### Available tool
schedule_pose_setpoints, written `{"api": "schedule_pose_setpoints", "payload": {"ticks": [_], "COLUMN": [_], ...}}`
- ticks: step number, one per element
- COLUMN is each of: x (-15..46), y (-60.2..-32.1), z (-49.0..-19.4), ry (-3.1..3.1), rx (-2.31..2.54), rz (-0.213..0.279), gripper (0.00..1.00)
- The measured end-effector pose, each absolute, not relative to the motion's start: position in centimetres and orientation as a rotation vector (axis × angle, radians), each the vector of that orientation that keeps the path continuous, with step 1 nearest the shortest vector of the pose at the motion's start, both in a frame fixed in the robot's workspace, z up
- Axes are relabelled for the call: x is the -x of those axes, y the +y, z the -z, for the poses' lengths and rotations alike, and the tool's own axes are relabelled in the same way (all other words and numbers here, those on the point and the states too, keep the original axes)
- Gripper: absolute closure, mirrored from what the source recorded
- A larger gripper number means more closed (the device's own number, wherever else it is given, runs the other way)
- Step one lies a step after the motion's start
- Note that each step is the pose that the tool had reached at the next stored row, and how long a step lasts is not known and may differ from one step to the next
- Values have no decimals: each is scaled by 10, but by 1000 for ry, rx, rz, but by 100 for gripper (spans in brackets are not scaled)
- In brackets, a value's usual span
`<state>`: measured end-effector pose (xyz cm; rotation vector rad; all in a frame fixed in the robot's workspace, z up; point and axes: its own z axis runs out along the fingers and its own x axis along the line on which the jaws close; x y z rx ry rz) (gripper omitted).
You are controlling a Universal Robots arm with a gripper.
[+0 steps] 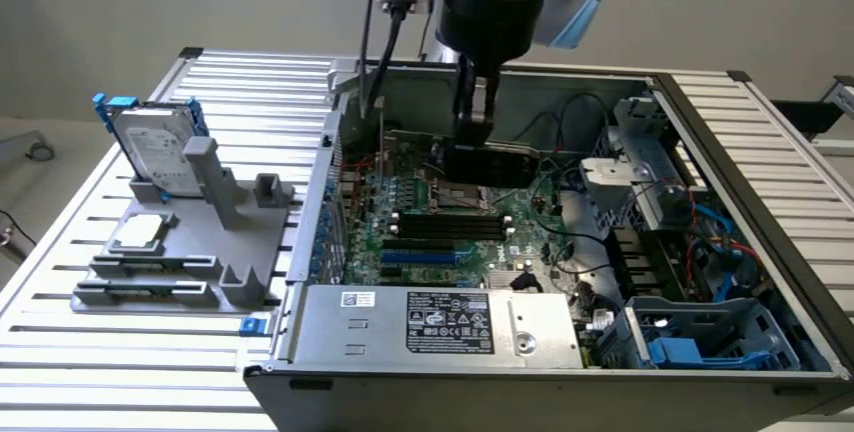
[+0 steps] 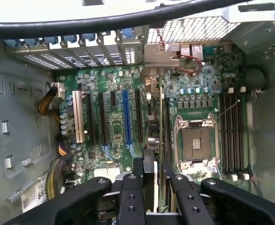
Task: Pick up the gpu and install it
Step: 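Insert the gpu into the slot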
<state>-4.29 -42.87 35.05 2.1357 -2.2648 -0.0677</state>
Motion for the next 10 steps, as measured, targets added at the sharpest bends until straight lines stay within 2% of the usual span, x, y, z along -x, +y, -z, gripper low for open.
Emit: {"api": "schedule_pose_setpoints", "payload": {"ticks": [10], "x": [48], "y": [-430], "z": [-343], "ry": [-2111], "rx": [-2286], "rz": [62], "gripper": [73]}}
